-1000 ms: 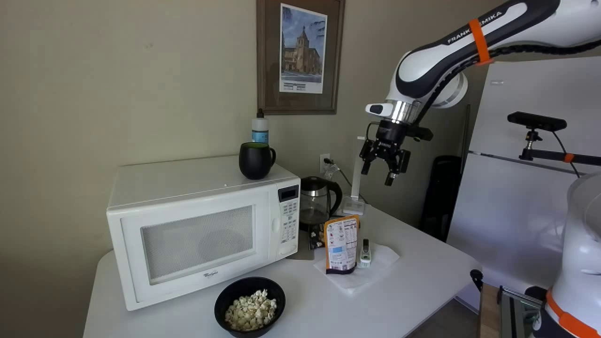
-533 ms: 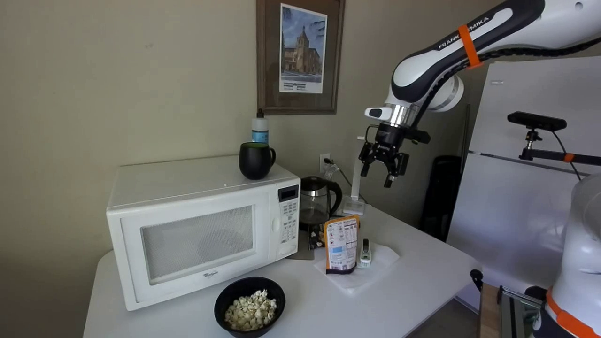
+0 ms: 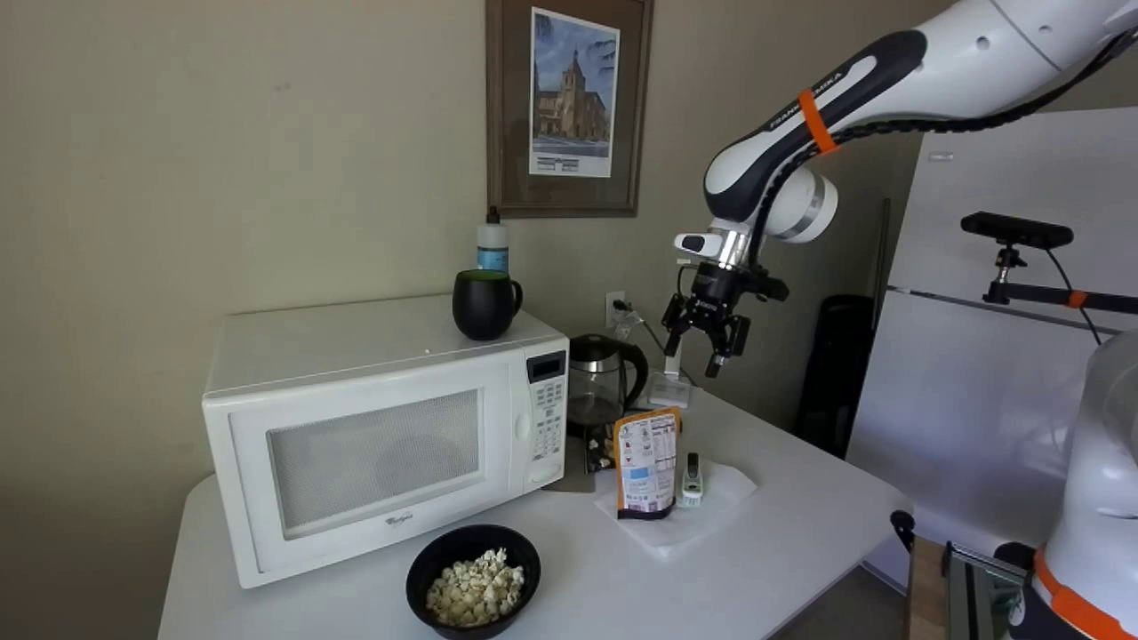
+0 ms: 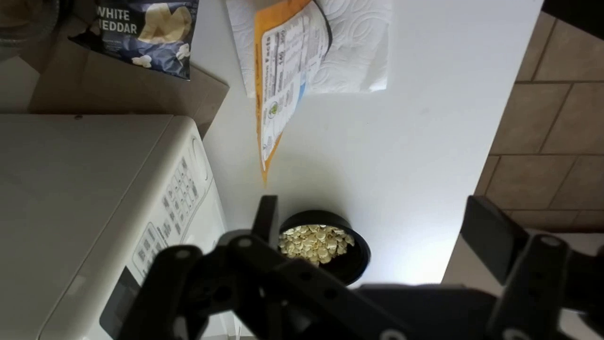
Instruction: Move the object away from the microwave
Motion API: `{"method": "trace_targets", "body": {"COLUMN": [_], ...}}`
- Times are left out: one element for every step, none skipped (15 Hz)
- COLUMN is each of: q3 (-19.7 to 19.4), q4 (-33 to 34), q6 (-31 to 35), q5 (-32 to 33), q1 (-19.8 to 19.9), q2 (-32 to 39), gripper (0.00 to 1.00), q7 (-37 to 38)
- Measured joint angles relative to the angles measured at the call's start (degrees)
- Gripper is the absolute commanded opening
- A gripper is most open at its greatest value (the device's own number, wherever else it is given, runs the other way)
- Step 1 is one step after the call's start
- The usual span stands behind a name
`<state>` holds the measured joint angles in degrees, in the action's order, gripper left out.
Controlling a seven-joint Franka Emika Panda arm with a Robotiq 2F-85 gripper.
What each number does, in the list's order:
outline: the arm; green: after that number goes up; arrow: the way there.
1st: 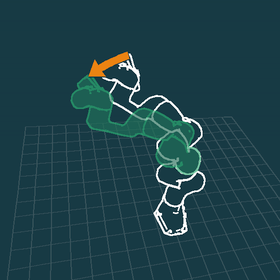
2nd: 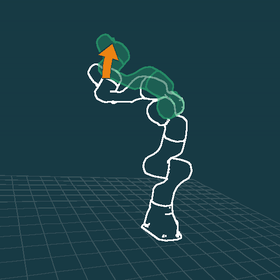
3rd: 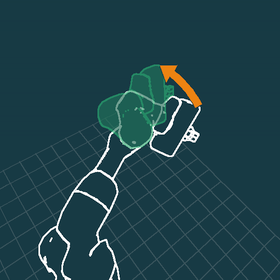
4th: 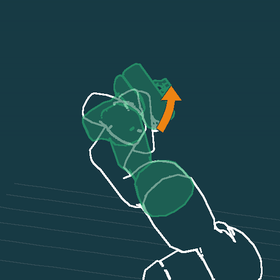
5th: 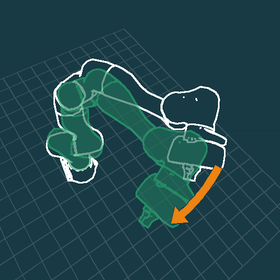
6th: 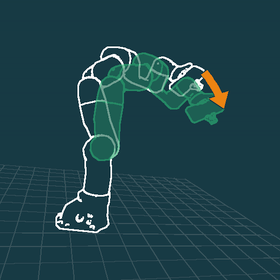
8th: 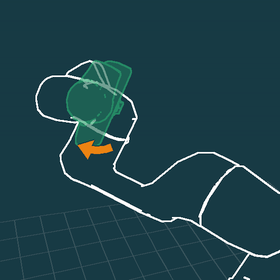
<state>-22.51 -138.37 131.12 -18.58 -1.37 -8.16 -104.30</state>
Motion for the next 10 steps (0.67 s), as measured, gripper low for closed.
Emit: {"method": "trace_targets", "body": {"q3": [0.2,0.5,1.2,2.1,3.2,4.5,5.9,7.2,8.4,9.6], "q4": [1.1,2.5,3.9,5.5,7.1,8.8,10.4,12.0,13.5,14.9], "q6": [0.8,1.0,1.0,1.0,1.0,1.0,1.0,1.0,1.1,1.1], "q5": [-2.7,-5.3,-7.7,-10.0,-11.8,-13.3,-14.3,-14.9,-15.1,-15.2], "q1": [0.6,1.4,2.5,3.8,5.3,6.9,8.4,9.9,11.2,12.5], "q2": [2.8,5.6,8.2,10.8,13.2,15.6,17.9,20.0,21.9,23.7], "gripper": [1.00,1.00,1.00,1.00,1.00,1.00,1.00,1.00,1.00,1.00], "q7": [-2.8,-5.6,-8.2,-10.6,-12.7,-14.4,-15.6,-16.5,-17.0,-17.3]}}
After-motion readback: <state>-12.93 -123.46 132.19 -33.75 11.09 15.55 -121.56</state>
